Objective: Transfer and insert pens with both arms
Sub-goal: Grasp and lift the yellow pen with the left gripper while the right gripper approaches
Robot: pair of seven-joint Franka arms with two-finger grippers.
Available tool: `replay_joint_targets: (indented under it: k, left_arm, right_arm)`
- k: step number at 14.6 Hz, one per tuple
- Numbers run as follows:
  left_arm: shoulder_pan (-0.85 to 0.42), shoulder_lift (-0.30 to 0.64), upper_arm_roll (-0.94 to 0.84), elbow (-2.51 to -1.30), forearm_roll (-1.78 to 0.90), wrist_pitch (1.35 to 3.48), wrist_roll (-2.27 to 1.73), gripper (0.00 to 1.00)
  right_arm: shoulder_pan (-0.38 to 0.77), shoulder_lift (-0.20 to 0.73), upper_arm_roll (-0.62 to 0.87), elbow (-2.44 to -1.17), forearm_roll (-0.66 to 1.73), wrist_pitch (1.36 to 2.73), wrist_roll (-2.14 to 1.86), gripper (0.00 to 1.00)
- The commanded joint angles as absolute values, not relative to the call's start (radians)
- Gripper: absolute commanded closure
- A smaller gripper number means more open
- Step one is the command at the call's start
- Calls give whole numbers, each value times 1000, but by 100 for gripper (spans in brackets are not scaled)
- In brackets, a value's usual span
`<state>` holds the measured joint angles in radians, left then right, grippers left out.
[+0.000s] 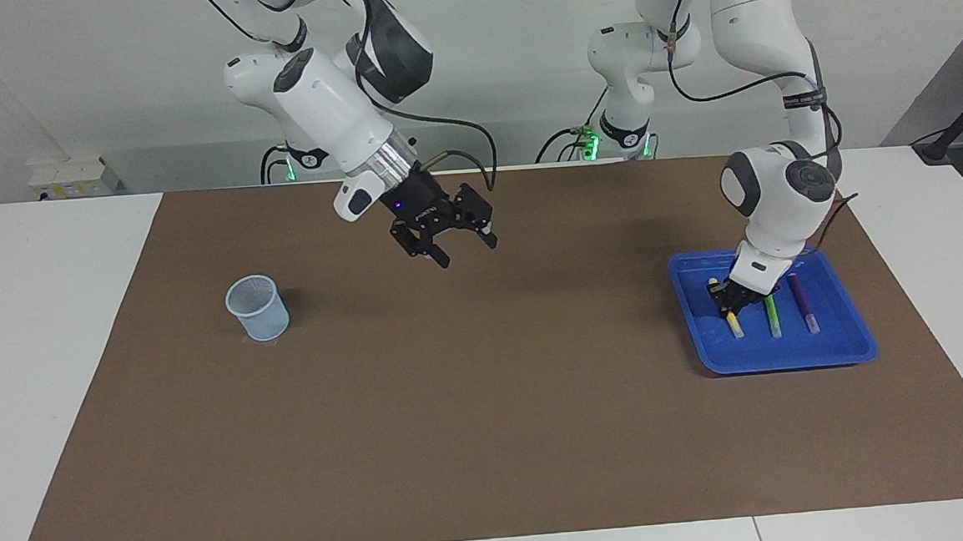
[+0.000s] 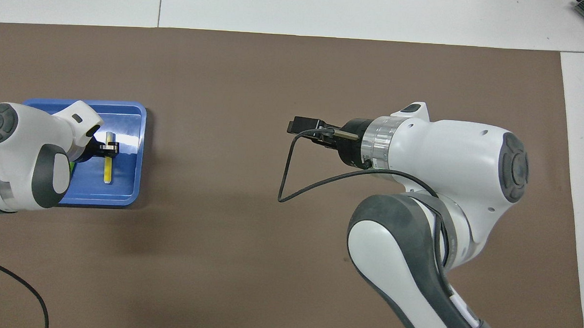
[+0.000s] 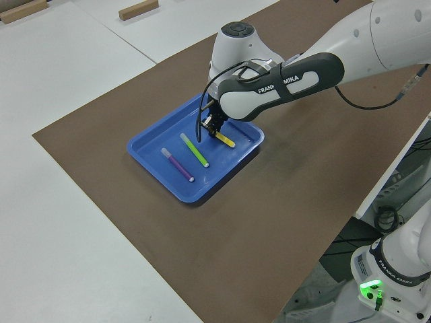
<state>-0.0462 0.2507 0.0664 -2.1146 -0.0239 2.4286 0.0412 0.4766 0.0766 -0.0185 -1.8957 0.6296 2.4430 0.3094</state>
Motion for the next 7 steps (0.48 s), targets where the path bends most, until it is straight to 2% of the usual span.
replay_joint_targets:
  k: [1, 5, 7]
  left_arm:
    - [-49, 275, 69, -2118, -37, 2456, 57, 100]
    - [-45, 272, 69, -2079, -37, 2378, 43, 100]
    - [-41, 270, 69, -1970, -73, 2214, 40, 100]
  right_arm:
    - [472, 90, -9, -1867, 653, 2457, 357, 0]
    - [471, 117, -9, -1813, 655, 2457, 357, 0]
    - [474, 118, -8, -1812, 655, 2457, 362, 0]
